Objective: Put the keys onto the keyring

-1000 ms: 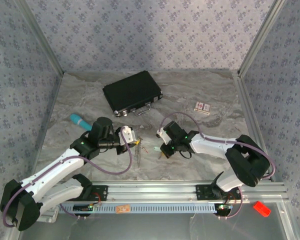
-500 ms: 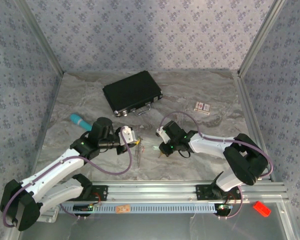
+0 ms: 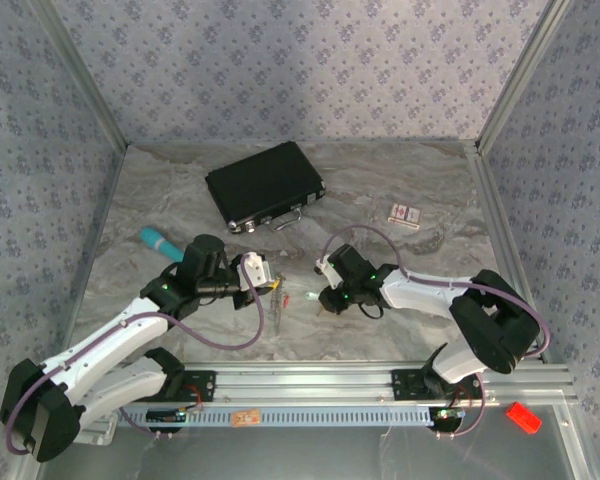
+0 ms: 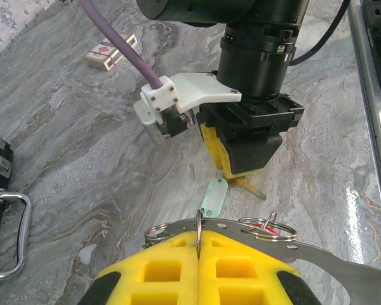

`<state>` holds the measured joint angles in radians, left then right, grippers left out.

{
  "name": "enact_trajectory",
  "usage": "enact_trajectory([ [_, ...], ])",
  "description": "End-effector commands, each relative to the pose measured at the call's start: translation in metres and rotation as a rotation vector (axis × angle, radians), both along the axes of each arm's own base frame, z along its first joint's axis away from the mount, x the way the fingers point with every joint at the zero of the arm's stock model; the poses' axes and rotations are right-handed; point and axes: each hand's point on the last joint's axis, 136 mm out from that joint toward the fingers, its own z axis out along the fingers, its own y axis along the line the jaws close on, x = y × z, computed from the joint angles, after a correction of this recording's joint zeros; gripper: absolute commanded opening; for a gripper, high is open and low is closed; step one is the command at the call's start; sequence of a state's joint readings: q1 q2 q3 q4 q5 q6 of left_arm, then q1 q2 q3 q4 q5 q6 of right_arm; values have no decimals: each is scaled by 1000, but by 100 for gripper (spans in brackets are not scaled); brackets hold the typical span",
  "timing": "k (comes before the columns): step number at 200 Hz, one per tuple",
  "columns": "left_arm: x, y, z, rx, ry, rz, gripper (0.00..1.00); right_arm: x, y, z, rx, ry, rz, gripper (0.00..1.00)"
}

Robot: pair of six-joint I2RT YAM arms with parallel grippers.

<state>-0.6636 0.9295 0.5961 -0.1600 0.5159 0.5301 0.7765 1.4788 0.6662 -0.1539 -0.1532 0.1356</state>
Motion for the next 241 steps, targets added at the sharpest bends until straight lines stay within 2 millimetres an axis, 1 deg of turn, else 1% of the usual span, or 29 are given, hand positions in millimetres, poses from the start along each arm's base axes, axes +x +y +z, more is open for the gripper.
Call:
enact_trajectory([
  [1, -8, 0, -3, -4, 15, -22, 0, 0, -4, 1, 5, 3, -32, 24],
  [20, -8, 0, -3, -2, 16, -23, 0, -1, -2, 1, 20, 9, -31, 23],
  [90, -8, 0, -3, -1, 15, -22, 0, 1, 3, 0, 36, 10, -30, 15],
  [196, -8, 1, -4, 3, 14, -24, 0, 2, 4, -4, 31, 20, -27, 14],
  [241, -9, 1, -5, 6, 16, -25, 0, 1, 4, -5, 27, 25, -24, 12],
])
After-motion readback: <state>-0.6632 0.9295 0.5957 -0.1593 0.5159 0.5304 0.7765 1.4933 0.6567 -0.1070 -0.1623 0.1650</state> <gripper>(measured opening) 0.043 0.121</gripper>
